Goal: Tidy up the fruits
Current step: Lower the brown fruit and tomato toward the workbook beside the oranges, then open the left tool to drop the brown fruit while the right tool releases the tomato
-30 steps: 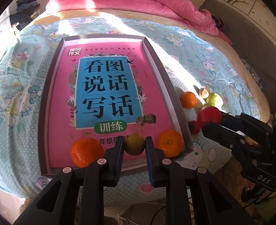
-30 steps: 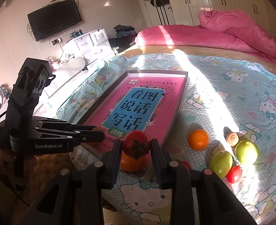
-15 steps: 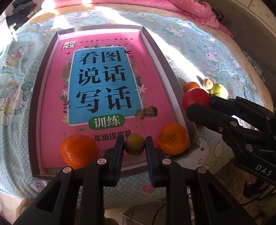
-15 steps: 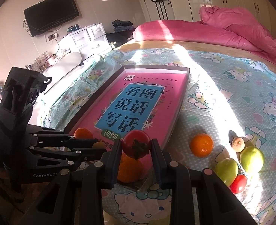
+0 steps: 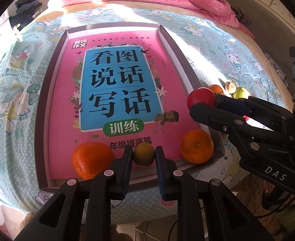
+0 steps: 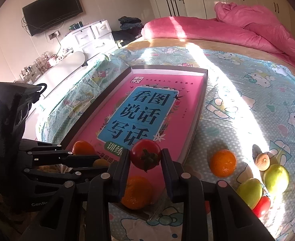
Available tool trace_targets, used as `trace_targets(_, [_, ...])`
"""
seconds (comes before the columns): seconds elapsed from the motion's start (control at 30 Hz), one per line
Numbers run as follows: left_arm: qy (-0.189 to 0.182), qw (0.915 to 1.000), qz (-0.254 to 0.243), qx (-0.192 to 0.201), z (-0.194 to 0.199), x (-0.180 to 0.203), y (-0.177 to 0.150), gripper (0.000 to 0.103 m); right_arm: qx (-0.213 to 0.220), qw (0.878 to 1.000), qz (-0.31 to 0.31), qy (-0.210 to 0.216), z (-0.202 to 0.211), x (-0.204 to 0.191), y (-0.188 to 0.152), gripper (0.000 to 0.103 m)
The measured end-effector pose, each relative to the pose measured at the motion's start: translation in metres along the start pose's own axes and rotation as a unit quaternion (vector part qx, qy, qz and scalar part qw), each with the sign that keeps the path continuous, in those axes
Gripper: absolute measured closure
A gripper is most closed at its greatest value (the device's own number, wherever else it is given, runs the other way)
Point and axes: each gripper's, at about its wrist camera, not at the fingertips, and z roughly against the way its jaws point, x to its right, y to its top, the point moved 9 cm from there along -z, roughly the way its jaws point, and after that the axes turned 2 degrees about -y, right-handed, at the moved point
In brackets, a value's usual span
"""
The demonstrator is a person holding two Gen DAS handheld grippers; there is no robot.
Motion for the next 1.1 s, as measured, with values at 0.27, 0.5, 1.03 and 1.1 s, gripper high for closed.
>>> trace_targets(0.27, [0.002, 1.0000, 0.004, 0.002, 0.002, -0.004, -0.001, 0.080, -0.020, 1.000, -0.004, -0.008, -0.014, 0.001, -0.003, 0.071])
trace_targets(0.5, [0.008, 0.9999, 0.004, 0.006, 0.004, -0.007, -0.001, 0.080, -0.034, 0.999, -0.002, -0.021, -0.023, 0.002, -0.004, 0.071])
trace_targets(1.03, [0.008, 1.0000, 0.002, 0.001, 0.001, -0.005, -0.001, 0.080, -0.058, 0.998, 0.007, -0.026, -0.030, -0.001, -0.014, 0.071])
trace_targets(1.1, [0.007, 1.0000, 0.003, 0.001, 0.001, -0.005, -0.001, 0.080, -0.060, 0.998, 0.008, -0.025, -0.032, -0.002, -0.015, 0.071])
